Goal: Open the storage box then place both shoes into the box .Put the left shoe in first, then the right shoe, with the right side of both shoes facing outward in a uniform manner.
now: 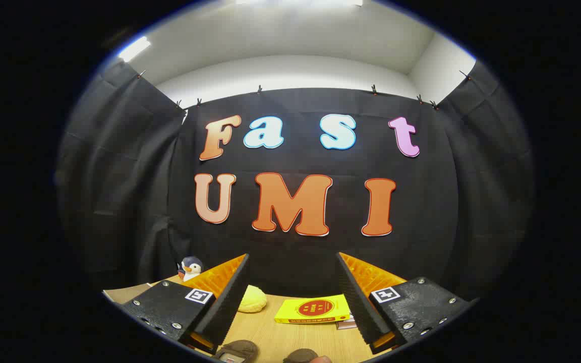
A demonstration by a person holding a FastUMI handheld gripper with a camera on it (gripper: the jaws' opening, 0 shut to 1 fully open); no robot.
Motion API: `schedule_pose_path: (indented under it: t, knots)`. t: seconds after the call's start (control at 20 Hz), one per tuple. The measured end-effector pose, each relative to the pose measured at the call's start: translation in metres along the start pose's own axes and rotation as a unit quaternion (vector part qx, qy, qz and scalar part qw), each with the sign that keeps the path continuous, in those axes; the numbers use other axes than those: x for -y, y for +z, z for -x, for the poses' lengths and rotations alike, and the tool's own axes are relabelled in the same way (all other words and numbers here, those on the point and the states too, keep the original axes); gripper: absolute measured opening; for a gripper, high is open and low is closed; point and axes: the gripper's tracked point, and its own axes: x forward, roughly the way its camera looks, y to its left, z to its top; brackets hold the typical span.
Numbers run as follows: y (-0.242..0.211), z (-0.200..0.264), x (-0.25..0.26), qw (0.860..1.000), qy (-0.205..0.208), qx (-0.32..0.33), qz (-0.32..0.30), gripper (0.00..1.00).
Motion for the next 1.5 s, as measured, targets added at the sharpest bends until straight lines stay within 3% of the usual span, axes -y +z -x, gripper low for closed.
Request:
schedule_pose_path:
  t: [0.65, 0.9, 1.1, 1.3, 1.5]
  knots:
    - [0.005, 0.007, -0.037, 0.999, 0.037, 0.0, 0.012, 0.98]
    - [-0.009, 0.013, -0.07, 0.996, 0.086, -0.026, 0.009, 0.98]
    - [-0.029, 0.017, -0.097, 0.99, 0.122, -0.061, -0.027, 0.98]
    - [-0.077, 0.021, -0.137, 0.971, 0.175, -0.144, -0.08, 0.98]
    - [-0.128, 0.032, -0.177, 0.93, 0.216, -0.251, -0.159, 0.98]
